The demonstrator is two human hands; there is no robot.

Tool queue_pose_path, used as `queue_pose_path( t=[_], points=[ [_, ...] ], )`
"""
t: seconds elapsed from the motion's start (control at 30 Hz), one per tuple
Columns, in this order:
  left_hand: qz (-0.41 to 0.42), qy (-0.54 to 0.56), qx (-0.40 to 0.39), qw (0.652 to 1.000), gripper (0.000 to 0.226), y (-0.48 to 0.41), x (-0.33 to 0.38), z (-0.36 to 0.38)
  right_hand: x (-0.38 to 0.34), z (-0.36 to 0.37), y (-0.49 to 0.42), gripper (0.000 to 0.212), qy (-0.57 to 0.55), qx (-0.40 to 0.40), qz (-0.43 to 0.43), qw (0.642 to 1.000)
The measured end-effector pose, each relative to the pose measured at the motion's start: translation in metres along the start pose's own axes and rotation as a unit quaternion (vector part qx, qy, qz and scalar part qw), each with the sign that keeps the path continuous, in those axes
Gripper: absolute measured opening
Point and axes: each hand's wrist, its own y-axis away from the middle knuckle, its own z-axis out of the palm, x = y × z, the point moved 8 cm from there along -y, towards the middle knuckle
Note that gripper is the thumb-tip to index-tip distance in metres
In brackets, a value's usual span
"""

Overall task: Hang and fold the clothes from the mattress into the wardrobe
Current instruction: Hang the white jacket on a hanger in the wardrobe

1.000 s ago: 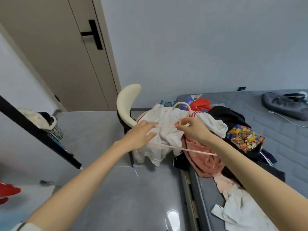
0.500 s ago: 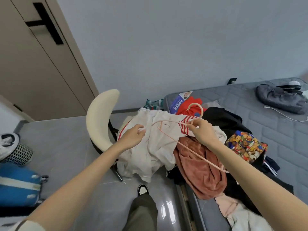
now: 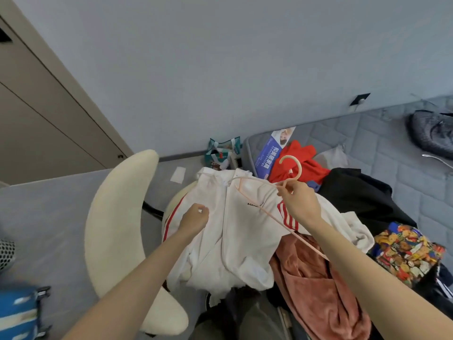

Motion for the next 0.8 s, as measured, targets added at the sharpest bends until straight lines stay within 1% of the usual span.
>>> queue_pose_path(
  t=[0.17,0.37,0.43,0.47,0.53,0.57,0.7,0.77,0.8],
  points=[
    [-0.051,0.089,-0.002,0.995,0.032,-0.071,-0.007,0.025,0.013,0.042,-0.078,0.028,0.020,-0.011,0.037,0.999],
    [-0.098,0.123,0.031,0.987,0.041,-0.160,-0.011,0.057,0.039,0.093,-0.156,0.024,0.066,-0.025,0.054,0.996],
    [-0.098,0.129,0.051,0.986,0.034,-0.189,-0.009,0.066,0.047,0.105,-0.177,0.023,0.083,-0.038,0.054,0.994],
    [-0.097,0.131,0.067,0.984,0.034,-0.202,-0.007,0.069,0.052,0.111,-0.187,0.023,0.088,-0.046,0.054,0.994],
    [-0.119,0.132,0.098,0.979,0.046,-0.224,-0.008,0.074,0.058,0.124,-0.202,0.023,0.089,-0.067,0.056,0.992],
    [-0.132,0.128,0.109,0.977,0.047,-0.233,-0.010,0.076,0.060,0.131,-0.208,0.023,0.086,-0.077,0.057,0.992],
    [-0.151,0.076,0.164,0.972,0.041,-0.258,-0.019,0.075,0.060,0.149,-0.222,0.022,0.098,-0.104,0.038,0.989],
    [-0.143,0.061,0.184,0.971,0.032,-0.261,-0.023,0.072,0.056,0.154,-0.227,0.023,0.099,-0.115,0.026,0.988],
    [-0.126,0.068,0.189,0.971,0.026,-0.260,-0.022,0.070,0.054,0.157,-0.229,0.023,0.096,-0.124,0.024,0.987]
  ],
)
